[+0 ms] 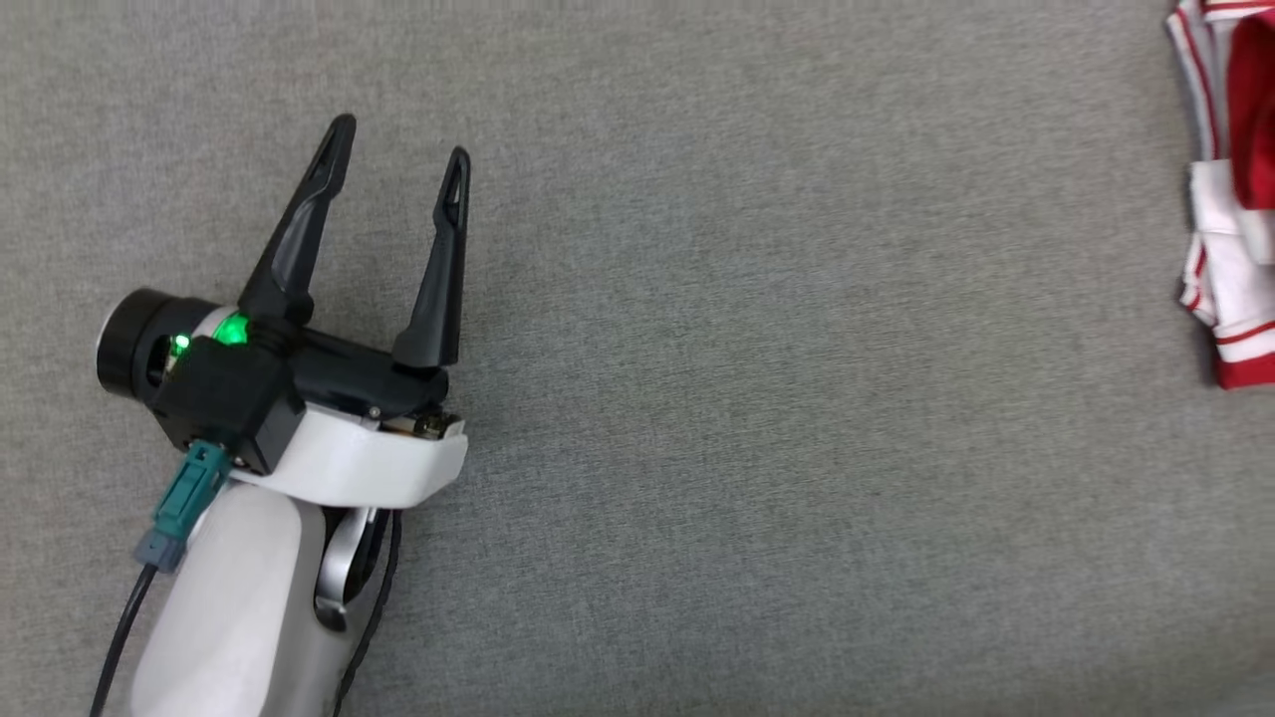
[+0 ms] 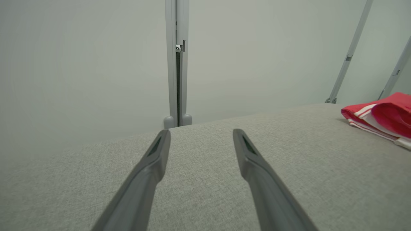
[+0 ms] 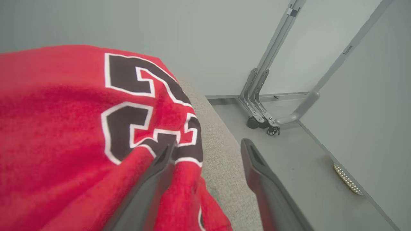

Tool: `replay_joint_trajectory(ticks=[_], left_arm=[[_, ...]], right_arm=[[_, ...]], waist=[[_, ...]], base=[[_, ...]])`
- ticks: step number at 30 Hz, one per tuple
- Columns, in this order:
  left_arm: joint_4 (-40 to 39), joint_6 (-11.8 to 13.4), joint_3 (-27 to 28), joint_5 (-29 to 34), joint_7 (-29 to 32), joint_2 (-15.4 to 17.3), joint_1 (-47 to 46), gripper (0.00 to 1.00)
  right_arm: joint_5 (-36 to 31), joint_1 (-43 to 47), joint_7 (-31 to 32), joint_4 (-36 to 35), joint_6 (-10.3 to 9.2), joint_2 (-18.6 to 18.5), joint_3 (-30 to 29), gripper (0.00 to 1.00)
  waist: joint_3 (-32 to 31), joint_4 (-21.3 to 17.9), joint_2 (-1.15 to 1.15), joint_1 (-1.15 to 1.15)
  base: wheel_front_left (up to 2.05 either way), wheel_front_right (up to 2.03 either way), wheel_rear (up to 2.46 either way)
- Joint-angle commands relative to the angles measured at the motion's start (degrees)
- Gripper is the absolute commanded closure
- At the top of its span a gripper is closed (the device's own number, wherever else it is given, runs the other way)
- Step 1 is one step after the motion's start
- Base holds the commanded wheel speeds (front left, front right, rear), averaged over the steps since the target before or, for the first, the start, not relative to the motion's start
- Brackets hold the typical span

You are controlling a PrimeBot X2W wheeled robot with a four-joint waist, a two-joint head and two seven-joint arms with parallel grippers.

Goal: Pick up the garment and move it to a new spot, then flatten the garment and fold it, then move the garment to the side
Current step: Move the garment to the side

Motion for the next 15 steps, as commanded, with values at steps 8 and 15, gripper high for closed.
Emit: replay_joint_trajectory(ticks=[8,15], left_arm=[[2.92,0.49,1.42,-2.69,-0.12,1.00,6.43,0.00],[4.58,1.19,2.79,-4.89,-0.61,1.07,11.77,0.00]], right_arm=[[-1.47,12.75,-1.22,-11.68,-0.10,9.64,-5.26,0.00],[-4.79,25.52,-1.25,-29.47,-0.10,19.11,-3.83,0.00]], waist=[[-10.43,-4.21,0.00,0.00],[-16.93,-4.18,0.00,0.00]], base=[[0.00,0.00,0.00],[0.00,0.00,0.00]])
